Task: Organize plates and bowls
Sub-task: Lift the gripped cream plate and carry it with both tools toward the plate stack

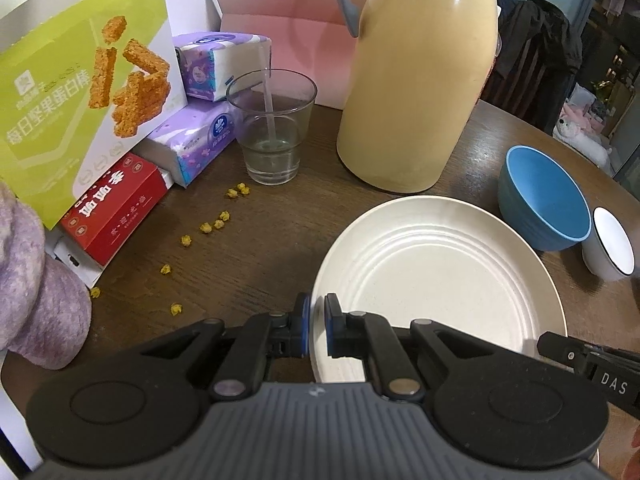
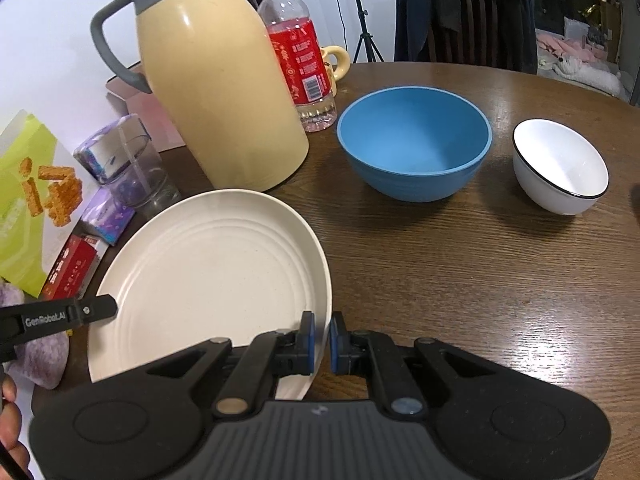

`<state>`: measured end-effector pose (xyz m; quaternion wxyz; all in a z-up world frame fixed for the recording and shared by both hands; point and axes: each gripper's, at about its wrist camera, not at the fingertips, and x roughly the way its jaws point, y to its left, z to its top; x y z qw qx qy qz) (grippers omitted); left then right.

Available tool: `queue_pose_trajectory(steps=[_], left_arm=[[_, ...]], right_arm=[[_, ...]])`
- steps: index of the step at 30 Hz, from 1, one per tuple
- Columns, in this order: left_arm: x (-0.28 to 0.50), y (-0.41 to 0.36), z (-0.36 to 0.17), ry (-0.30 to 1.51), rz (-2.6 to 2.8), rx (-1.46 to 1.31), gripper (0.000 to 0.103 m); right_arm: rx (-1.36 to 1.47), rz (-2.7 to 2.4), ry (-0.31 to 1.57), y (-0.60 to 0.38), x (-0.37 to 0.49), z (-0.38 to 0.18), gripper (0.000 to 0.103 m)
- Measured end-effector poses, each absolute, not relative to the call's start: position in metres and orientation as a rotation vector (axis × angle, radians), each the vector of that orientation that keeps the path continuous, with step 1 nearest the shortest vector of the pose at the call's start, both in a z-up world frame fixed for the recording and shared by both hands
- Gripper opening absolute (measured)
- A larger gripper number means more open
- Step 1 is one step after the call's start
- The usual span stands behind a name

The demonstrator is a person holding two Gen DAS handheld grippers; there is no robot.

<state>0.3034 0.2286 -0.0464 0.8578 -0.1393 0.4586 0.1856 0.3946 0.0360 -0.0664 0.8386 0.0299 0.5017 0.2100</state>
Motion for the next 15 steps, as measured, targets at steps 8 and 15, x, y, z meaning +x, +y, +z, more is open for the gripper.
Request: queue_pose_trajectory(steps=[8, 15], left_arm=[[0.288, 0.225, -0.044, 0.958, 0.389, -0.293, 0.008], [0.276, 0.219, -0.037, 0.944, 0.386, -0.297, 0.008]], right_arm=[[0.071, 0.457, 1.061, 0.030, 0.381, -0.062, 0.007], [0.073, 0.463, 1.049, 0.023, 0.368, -0.058, 0.007]])
